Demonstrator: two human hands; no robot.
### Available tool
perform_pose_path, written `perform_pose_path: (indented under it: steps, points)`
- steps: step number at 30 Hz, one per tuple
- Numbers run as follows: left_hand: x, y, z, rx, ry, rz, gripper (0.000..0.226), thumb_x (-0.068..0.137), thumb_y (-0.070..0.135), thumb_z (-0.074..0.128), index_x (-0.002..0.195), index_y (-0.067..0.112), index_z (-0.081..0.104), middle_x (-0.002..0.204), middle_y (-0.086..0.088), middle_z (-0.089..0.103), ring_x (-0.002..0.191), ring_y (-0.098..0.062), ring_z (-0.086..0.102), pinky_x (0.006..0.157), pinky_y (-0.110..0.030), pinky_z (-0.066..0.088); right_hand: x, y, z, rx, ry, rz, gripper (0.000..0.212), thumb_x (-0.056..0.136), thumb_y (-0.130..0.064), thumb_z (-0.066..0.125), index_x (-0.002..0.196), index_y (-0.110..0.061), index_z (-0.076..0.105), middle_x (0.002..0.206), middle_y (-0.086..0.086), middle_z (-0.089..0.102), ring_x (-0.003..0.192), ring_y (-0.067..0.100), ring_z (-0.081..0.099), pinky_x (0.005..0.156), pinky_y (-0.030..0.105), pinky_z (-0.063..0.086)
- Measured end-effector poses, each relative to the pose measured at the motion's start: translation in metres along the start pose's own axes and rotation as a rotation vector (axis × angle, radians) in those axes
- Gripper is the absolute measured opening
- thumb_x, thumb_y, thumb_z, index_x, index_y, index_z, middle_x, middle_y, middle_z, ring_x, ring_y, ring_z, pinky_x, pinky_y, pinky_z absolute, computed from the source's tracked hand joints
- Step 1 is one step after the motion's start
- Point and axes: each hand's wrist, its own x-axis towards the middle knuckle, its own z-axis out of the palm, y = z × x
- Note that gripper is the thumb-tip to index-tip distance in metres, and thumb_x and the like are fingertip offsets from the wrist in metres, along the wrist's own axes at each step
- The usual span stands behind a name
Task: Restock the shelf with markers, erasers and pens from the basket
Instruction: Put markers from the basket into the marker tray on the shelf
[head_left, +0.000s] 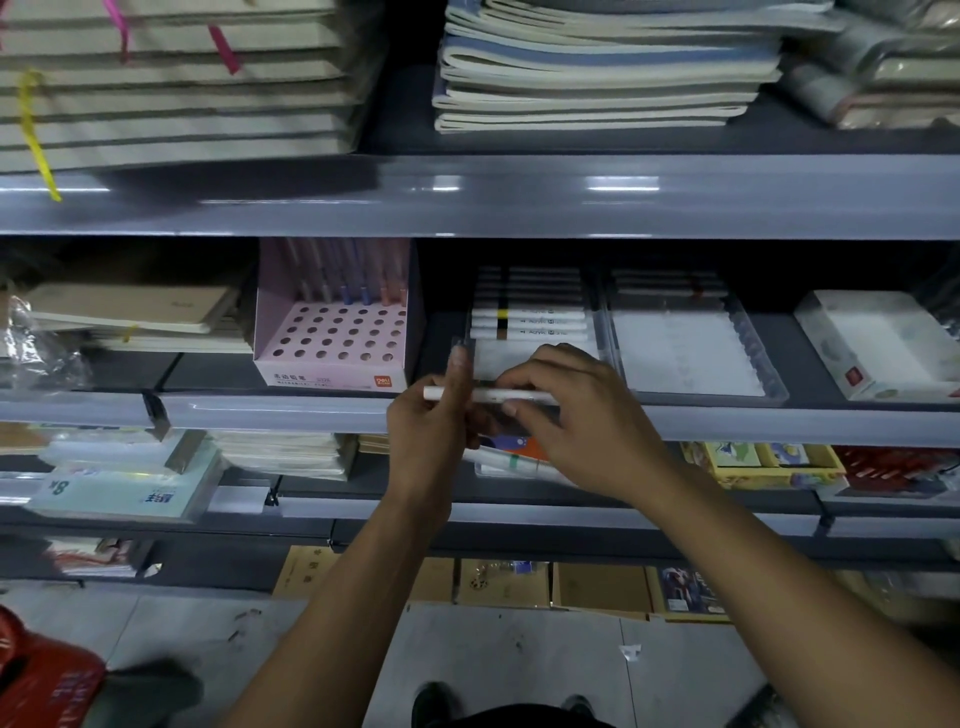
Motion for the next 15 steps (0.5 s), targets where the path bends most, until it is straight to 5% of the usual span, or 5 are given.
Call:
perform_pose_path:
  steps: [5, 10, 15]
  points:
    - [0.004, 0.0, -0.002, -0.029, 0.034, -0.11, 0.059, 0.107, 0.05, 0.047, 0.062, 0.019, 0.067, 0.064, -0.009, 0.062, 0.055, -0.02, 0.057, 0.054, -0.03, 0.04, 0.009, 0.013, -0.004, -0.06, -0.003, 0.01, 0.019, 0.102, -0.024, 0.063, 0.118, -0.02, 0.073, 0.109, -0.005, 0.067, 0.102, 0.016, 0.06, 0.088, 0.042, 0.052]
    - [0.01, -0.011, -0.009, 0.407, 0.063, 0.139, 0.017, 0.102, 0.015, 0.062, 0.101, 0.025, 0.076, 0.07, 0.004, 0.071, 0.062, -0.013, 0.062, 0.056, -0.024, 0.049, 0.022, 0.033, -0.002, -0.131, 0.094, 0.069, 0.021, 0.098, -0.017, 0.069, 0.118, -0.012, 0.075, 0.107, 0.004, 0.056, 0.103, 0.021, 0.055, 0.093, 0.033, 0.048]
    - [0.006, -0.017, -0.012, 0.654, 0.018, 0.287, 0.023, 0.098, 0.01, 0.066, 0.114, 0.024, 0.076, 0.066, 0.024, 0.07, 0.064, 0.005, 0.068, 0.057, -0.005, 0.043, 0.038, 0.049, 0.003, -0.226, 0.084, 0.142, 0.025, 0.1, -0.02, 0.067, 0.122, -0.013, 0.075, 0.105, 0.008, 0.059, 0.108, 0.027, 0.054, 0.09, 0.038, 0.05]
